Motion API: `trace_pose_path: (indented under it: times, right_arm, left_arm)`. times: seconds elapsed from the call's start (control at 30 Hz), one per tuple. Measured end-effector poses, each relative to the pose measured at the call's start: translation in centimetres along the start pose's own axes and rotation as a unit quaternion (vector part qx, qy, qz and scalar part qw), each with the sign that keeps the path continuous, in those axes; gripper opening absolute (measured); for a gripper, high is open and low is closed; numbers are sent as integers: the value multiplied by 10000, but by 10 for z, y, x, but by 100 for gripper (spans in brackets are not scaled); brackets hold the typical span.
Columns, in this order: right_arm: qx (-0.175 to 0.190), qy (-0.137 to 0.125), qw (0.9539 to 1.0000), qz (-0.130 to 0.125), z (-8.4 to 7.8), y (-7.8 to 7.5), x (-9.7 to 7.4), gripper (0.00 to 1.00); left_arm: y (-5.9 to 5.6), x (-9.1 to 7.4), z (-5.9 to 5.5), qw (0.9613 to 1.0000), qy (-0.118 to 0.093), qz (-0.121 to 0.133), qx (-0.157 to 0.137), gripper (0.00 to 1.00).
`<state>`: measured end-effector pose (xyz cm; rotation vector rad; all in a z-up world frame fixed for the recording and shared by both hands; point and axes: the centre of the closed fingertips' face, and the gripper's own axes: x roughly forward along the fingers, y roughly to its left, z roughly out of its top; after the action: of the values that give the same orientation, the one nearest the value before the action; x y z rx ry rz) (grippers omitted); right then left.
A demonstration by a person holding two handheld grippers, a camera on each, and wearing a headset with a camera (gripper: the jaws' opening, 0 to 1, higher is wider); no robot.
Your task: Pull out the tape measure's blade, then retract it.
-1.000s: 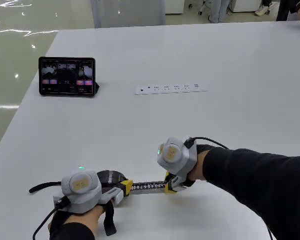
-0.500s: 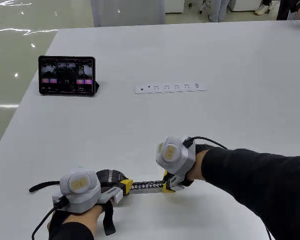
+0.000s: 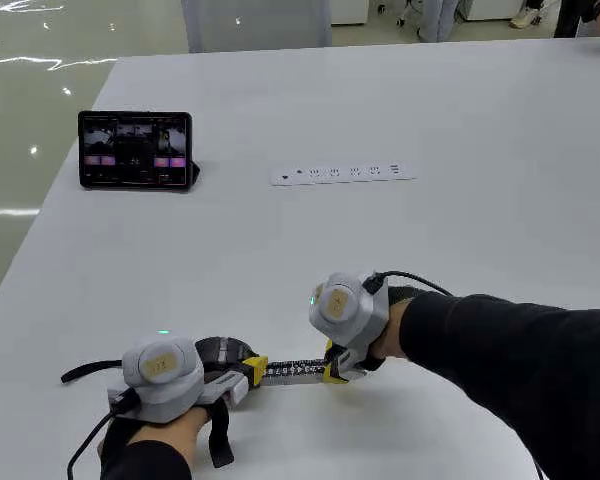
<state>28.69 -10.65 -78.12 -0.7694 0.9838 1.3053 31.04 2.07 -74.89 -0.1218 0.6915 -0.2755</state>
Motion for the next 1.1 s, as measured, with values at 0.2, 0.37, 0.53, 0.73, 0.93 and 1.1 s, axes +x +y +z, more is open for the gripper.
trace_pose_path:
  times: [0.2,0.37,0.53,0.73,0.93,1.1]
  right_arm:
    - [-5,37,10000,2,2,1,1,10]
    - [-20,24,10000,22,5,1,1,10]
    - [-33,4,10000,24,8,2,3,10]
    - [-2,-29,10000,39,9,3,4,10]
    - [-12,-52,10000,54,12,4,5,10]
    - [-15,-74,9999,67,14,4,7,10]
  left_arm:
    - [0,0,0,10000,0,4,-6,60]
    - [0,-1,0,10000,6,-22,-30,60]
    - [0,-1,0,10000,7,-32,-29,60]
    - [0,-1,0,10000,13,-40,-41,60]
    - [0,-1,0,10000,13,-48,-62,60]
    - [0,-1,0,10000,7,-55,-66,60]
